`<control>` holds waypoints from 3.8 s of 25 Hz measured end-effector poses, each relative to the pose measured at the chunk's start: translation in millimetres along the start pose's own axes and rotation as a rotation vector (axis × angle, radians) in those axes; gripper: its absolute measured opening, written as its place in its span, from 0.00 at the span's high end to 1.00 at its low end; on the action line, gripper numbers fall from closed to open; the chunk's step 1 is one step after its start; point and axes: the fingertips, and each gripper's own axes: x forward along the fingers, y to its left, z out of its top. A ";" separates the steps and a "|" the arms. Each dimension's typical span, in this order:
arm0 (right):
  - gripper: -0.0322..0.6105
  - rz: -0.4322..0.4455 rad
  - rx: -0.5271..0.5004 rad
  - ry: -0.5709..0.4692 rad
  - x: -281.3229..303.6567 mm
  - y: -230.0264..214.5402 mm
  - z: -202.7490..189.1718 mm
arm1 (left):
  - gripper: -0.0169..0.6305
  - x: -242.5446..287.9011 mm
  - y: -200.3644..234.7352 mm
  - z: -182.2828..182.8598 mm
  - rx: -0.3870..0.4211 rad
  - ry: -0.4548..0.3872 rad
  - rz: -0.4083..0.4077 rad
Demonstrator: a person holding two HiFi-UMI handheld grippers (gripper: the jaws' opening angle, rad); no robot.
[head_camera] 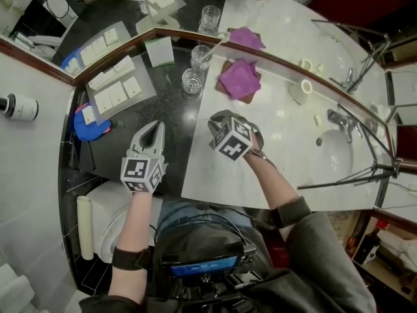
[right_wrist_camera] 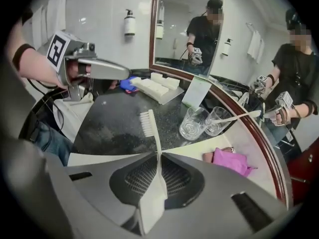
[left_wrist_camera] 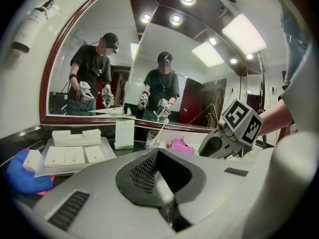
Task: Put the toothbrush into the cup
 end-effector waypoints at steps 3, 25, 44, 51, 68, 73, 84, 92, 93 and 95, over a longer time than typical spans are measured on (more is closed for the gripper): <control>0.88 0.017 -0.014 0.056 23.2 13.1 -8.3 | 0.97 -5.4 5.4 -3.2 -0.005 0.002 0.005; 0.85 0.010 -0.108 0.139 113.8 33.6 0.2 | 0.97 -30.1 49.0 -28.8 -0.010 0.044 0.019; 0.75 0.006 -0.058 0.051 83.5 31.8 10.9 | 0.97 -28.6 38.3 -19.0 -0.001 0.034 0.006; 0.91 -0.039 0.079 -0.143 17.9 15.3 42.7 | 0.97 -26.3 21.5 4.2 0.028 0.011 -0.008; 0.92 -0.185 0.597 -0.676 -132.7 -32.1 -20.2 | 0.97 -14.5 -42.7 30.4 0.071 0.012 -0.092; 0.92 -0.238 0.683 -0.741 -156.0 -38.6 -52.4 | 0.97 -12.0 -55.6 33.7 0.061 0.014 -0.116; 0.92 -0.258 0.725 -0.738 -166.1 -37.9 -85.9 | 0.97 -8.5 -81.0 35.2 0.086 -0.011 -0.136; 0.92 -0.237 0.792 -0.763 -152.7 -54.4 -67.8 | 0.97 -5.4 -76.4 34.2 0.101 0.009 -0.117; 0.92 -0.234 0.826 -0.775 -149.5 -59.1 -63.4 | 0.97 -4.9 -74.8 34.2 0.104 0.013 -0.118; 0.90 -0.227 0.896 -0.791 -141.3 -70.5 -53.1 | 0.97 -2.7 -71.1 34.4 0.115 0.022 -0.121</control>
